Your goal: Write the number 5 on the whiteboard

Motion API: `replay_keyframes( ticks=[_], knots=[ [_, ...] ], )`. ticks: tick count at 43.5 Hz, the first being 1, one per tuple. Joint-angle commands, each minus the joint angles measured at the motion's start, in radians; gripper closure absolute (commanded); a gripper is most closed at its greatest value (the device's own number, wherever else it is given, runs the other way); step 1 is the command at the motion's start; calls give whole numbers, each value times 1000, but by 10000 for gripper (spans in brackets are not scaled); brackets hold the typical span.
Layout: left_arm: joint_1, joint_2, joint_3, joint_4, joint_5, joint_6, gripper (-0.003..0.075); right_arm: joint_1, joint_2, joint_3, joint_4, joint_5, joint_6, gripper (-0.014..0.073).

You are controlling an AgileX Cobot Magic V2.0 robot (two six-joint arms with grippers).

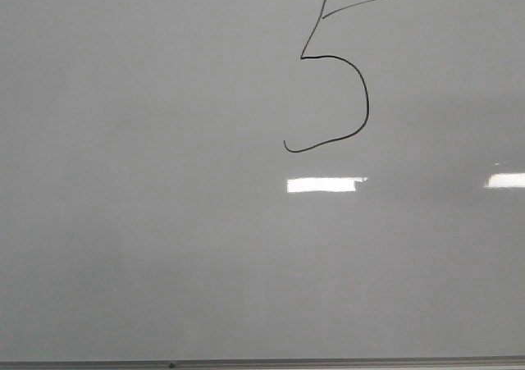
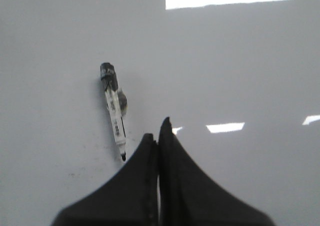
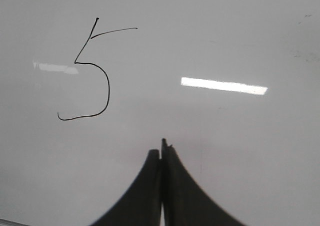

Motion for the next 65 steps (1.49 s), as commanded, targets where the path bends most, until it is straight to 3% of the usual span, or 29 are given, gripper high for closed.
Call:
replay_keyframes(
  ticks=[1,19,65],
  knots=[
    [3,-51,18,15,-36,0,741,-8,11,-24,7,-86,0,666],
    [181,-108,103,14,-7,0,741,-8,11,-24,7,-86,0,666],
    [181,-106,103,12,-7,0,741,-8,11,-24,-9,-86,-1,666]
  ],
)
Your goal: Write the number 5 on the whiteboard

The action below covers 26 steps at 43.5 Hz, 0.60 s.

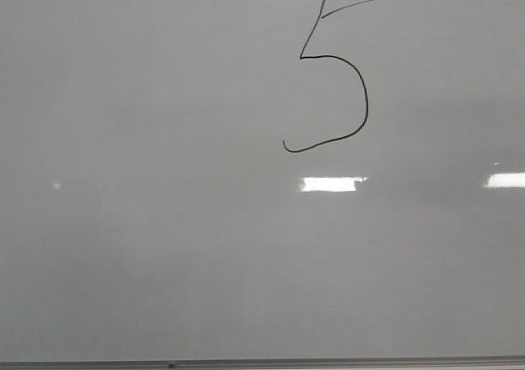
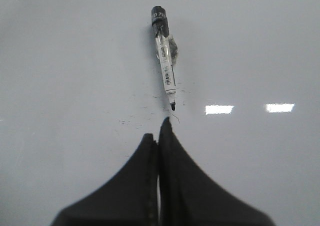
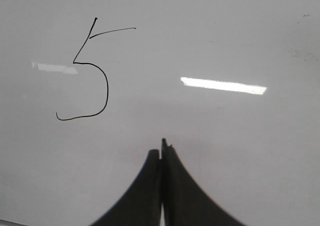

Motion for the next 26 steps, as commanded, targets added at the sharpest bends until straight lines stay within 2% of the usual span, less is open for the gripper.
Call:
replay_keyframes(
  ticks=[1,9,22,26],
  knots=[
    [1,-15,6,-3,-73,0,741,-8,11,-24,-6,-86,-1,666],
    [1,-15,6,-3,-73,0,741,-14,-27,92,-13,-181,-1,666],
    [1,-15,6,-5,-73,0,741,-14,-104,398,-33,-496,0,666],
    [1,-15,6,-5,-73,0,741,-14,-106,403,-37,-476,-1,666]
  ],
)
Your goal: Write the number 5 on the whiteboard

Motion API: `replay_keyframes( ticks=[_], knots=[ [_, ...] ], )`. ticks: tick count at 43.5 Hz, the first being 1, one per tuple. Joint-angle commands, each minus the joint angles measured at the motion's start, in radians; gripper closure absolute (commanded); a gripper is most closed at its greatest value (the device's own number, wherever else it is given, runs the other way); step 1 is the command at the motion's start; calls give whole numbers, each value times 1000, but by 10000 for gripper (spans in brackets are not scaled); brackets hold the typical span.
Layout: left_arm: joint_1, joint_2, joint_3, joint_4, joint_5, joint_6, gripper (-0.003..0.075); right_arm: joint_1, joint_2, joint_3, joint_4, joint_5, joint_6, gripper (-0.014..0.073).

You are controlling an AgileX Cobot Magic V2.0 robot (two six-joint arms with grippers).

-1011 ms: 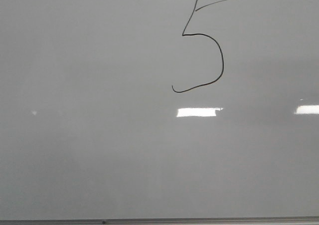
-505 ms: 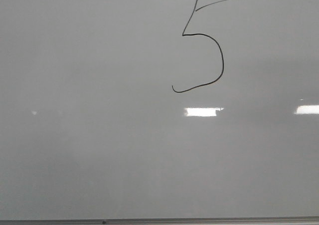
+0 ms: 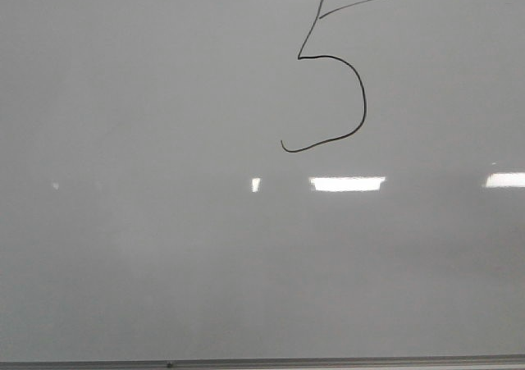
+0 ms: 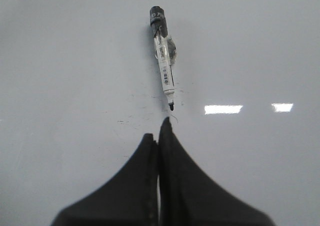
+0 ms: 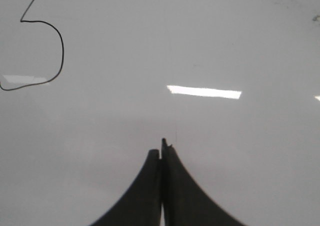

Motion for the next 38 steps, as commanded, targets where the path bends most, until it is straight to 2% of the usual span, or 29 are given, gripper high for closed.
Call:
replay_keyframes(
  ticks=[1,38],
  knots=[
    [1,-15,6,-5,-75,0,741,-6,2,-7,-11,-107,-1,666],
    [1,-15,6,-5,-75,0,741,-6,2,-7,-11,-93,-1,666]
  ],
)
